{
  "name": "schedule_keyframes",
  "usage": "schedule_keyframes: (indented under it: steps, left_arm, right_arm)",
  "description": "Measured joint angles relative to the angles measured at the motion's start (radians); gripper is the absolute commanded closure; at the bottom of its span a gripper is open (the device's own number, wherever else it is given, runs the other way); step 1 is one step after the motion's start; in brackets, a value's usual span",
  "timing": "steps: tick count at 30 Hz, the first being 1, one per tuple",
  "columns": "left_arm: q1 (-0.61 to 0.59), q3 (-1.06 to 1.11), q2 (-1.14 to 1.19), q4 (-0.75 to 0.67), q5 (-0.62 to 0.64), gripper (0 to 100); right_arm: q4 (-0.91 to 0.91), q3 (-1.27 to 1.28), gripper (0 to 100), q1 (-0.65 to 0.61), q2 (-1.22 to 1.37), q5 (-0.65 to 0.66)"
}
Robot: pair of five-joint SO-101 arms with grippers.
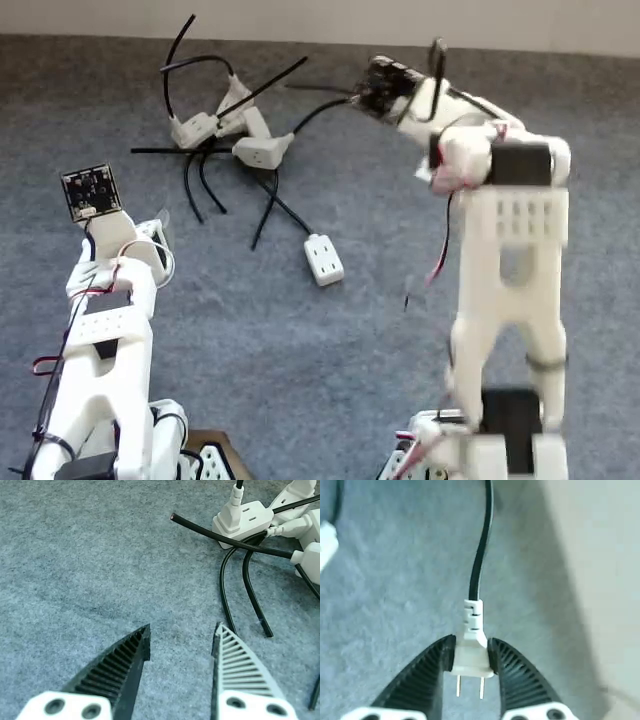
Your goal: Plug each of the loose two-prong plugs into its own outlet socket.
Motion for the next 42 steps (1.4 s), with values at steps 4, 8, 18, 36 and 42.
schedule_keyframes:
  steps: [4, 8, 18, 36, 42]
  left_arm:
    - [0.000, 0.000, 0.000, 0.000, 0.000, 79]
    - [0.000, 0.000, 0.000, 0.000, 0.000, 79]
    - [0.063, 0.014, 0.000, -0.003, 0.000, 79]
    - [0.245, 0.018, 0.000, -0.181, 0.000, 78]
    - [0.459, 0.018, 0.000, -0.325, 0.002, 78]
  right_arm:
    - [0.000, 0.000, 99.2, -0.069, -0.176, -0.127]
    - [0.000, 0.000, 99.2, -0.097, -0.276, -0.245]
    - [0.000, 0.026, 99.2, -0.201, -0.605, -0.512]
    - [-0.555, 1.123, 99.2, -0.385, -1.556, -0.663]
    - [-0.644, 1.166, 99.2, -0.387, -1.564, -0.663]
